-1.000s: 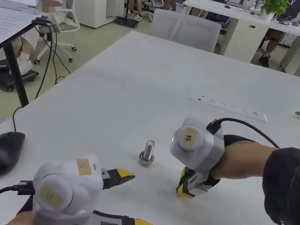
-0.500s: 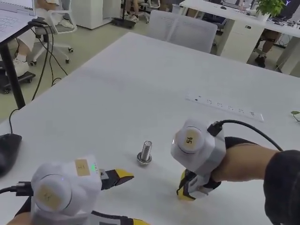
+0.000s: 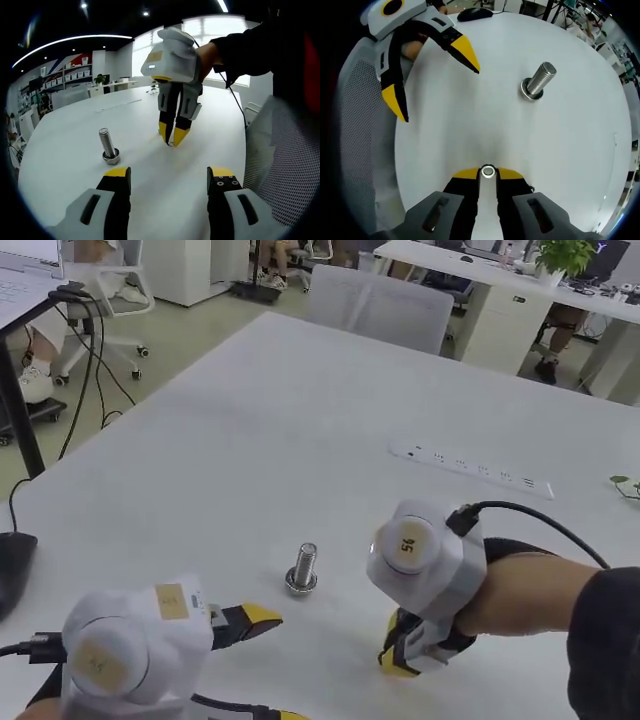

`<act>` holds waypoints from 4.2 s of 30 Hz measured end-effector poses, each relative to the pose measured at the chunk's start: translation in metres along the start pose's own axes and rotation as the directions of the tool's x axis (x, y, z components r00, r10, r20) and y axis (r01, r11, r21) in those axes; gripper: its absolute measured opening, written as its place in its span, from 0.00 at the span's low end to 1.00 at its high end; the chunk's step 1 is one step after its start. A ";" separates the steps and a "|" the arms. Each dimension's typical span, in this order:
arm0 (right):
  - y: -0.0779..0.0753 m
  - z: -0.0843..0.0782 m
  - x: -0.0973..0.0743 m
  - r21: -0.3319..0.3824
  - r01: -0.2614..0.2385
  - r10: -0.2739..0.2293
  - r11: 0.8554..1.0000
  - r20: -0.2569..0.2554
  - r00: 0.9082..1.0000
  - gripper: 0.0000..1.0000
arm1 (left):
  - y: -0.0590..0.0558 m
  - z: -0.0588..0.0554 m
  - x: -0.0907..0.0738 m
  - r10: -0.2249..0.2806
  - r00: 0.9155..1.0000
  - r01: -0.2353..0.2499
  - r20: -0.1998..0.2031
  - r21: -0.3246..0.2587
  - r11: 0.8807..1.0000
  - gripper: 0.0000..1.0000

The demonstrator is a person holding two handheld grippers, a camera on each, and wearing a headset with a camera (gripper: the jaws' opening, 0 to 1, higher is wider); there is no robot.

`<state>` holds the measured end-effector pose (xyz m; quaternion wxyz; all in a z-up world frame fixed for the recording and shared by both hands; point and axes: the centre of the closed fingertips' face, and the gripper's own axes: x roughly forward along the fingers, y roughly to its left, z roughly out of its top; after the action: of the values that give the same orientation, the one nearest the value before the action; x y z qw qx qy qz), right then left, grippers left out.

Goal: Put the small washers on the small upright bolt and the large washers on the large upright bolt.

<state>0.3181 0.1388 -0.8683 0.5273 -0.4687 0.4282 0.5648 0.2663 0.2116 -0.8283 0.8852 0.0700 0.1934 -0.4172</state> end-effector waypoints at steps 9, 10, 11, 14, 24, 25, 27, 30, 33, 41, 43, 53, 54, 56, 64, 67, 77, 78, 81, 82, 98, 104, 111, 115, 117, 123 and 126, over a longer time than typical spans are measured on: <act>0.003 -0.010 -0.006 0.007 0.006 -0.006 1.000 -0.006 1.000 0.14 | -0.001 0.001 0.001 -0.004 1.000 0.004 -0.001 0.006 1.000 0.61; 0.003 -0.012 -0.007 0.010 0.005 -0.005 1.000 -0.007 1.000 0.14 | -0.001 0.001 0.001 -0.005 1.000 0.005 -0.001 0.006 1.000 0.61; 0.004 -0.013 -0.007 0.013 0.004 -0.004 1.000 -0.008 1.000 0.14 | -0.001 0.001 0.001 -0.007 1.000 0.007 -0.002 0.006 1.000 0.61; 0.006 -0.017 -0.010 0.020 0.004 -0.004 1.000 -0.008 1.000 0.14 | -0.002 0.001 0.002 -0.011 1.000 0.012 -0.005 0.009 1.000 0.61; 0.012 -0.037 -0.016 0.039 0.003 -0.002 0.999 -0.022 1.000 0.14 | -0.002 0.001 0.004 -0.021 1.000 0.021 -0.011 0.015 1.000 0.61; 0.013 -0.038 -0.016 0.039 0.003 -0.002 0.999 -0.023 1.000 0.14 | -0.002 0.001 0.004 -0.021 1.000 0.022 -0.011 0.016 1.000 0.61; 0.014 -0.042 -0.018 0.045 0.005 -0.004 0.999 -0.025 1.000 0.14 | -0.002 0.001 0.005 -0.022 1.000 0.023 -0.011 0.016 1.000 0.61; 0.016 -0.047 -0.020 0.052 0.007 -0.005 0.999 -0.029 1.000 0.14 | -0.003 0.001 0.004 -0.024 1.000 0.024 -0.012 0.016 1.000 0.61; 0.017 -0.050 -0.022 0.059 0.008 -0.006 0.998 -0.029 1.000 0.14 | -0.004 0.001 0.004 -0.026 1.000 0.027 -0.014 0.018 0.999 0.61; 0.018 -0.058 -0.028 0.083 0.017 -0.015 0.996 -0.025 1.000 0.14 | -0.005 0.001 0.003 -0.033 0.999 0.034 -0.016 0.022 0.999 0.61; 0.018 -0.061 -0.029 0.089 0.019 -0.017 0.996 -0.026 1.000 0.14 | -0.006 0.001 0.003 -0.034 0.999 0.035 -0.017 0.024 0.999 0.61; 0.014 -0.066 -0.037 0.113 0.037 -0.035 0.993 -0.020 0.999 0.14 | -0.007 0.001 0.002 -0.036 0.999 0.036 -0.018 0.027 0.999 0.61; 0.013 -0.067 -0.039 0.115 0.040 -0.038 0.993 -0.020 0.999 0.14 | -0.007 0.001 0.002 -0.036 0.999 0.036 -0.018 0.027 0.999 0.61; 0.011 -0.068 -0.041 0.119 0.044 -0.042 0.992 -0.021 0.999 0.14 | -0.007 0.001 0.001 -0.035 0.999 0.036 -0.016 0.026 0.999 0.61; -0.001 -0.070 -0.053 0.118 0.068 -0.066 0.991 -0.024 0.998 0.14 | -0.006 0.001 0.002 -0.036 0.999 0.036 -0.017 0.025 0.999 0.61; -0.005 -0.069 -0.057 0.116 0.076 -0.074 0.990 -0.023 0.997 0.14 | -0.006 0.000 0.002 -0.034 0.999 0.035 -0.016 0.023 0.999 0.61; -0.016 -0.056 -0.069 0.090 0.101 -0.100 0.991 -0.013 0.995 0.14 | -0.004 0.000 0.001 -0.030 0.999 0.030 -0.012 0.017 0.999 0.61; -0.017 -0.054 -0.071 0.085 0.105 -0.104 0.991 -0.011 0.994 0.14 | -0.004 0.000 0.001 -0.029 1.000 0.029 -0.012 0.017 0.999 0.61; -0.022 -0.049 -0.076 0.077 0.115 -0.115 0.990 -0.004 0.993 0.14 | -0.004 0.001 0.001 -0.031 0.999 0.031 -0.011 0.016 0.999 0.61; -0.023 -0.048 -0.077 0.074 0.118 -0.118 0.990 -0.002 0.993 0.14 | -0.004 0.001 0.001 -0.031 0.999 0.031 -0.011 0.015 0.999 0.61; -0.039 -0.026 -0.079 0.023 0.134 -0.134 0.991 0.008 0.991 0.14 | -0.001 -0.002 0.003 -0.028 1.000 0.028 -0.005 0.004 1.000 0.61; -0.043 -0.022 -0.077 0.005 0.130 -0.130 0.992 0.005 0.992 0.14 | -0.001 -0.003 0.003 -0.026 1.000 0.026 -0.006 -0.002 1.000 0.61; -0.044 -0.020 -0.070 -0.008 0.117 -0.117 0.993 -0.002 0.993 0.14 | -0.001 -0.005 0.003 -0.022 1.000 0.022 -0.010 -0.007 1.000 0.61; -0.045 -0.019 -0.066 -0.016 0.107 -0.107 0.994 -0.005 0.994 0.14 | -0.002 -0.006 0.003 -0.022 1.000 0.022 -0.012 -0.009 1.000 0.61; -0.046 -0.019 -0.064 -0.019 0.106 -0.106 0.994 -0.007 0.994 0.14 | -0.002 -0.007 0.003 -0.021 1.000 0.021 -0.014 -0.009 1.000 0.61; -0.046 -0.021 -0.061 -0.022 0.100 -0.100 0.995 -0.019 0.995 0.14 | -0.002 -0.008 0.003 -0.019 1.000 0.019 -0.016 -0.012 1.000 0.61; -0.047 -0.022 -0.060 -0.022 0.100 -0.100 0.995 -0.020 0.995 0.14 | -0.002 -0.008 0.003 -0.019 1.000 0.019 -0.017 -0.013 1.000 0.61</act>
<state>0.3669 0.1098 -0.8136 0.5453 -0.5011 0.4037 0.5372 0.2636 0.2104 -0.8367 0.8800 0.0662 0.2045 -0.4236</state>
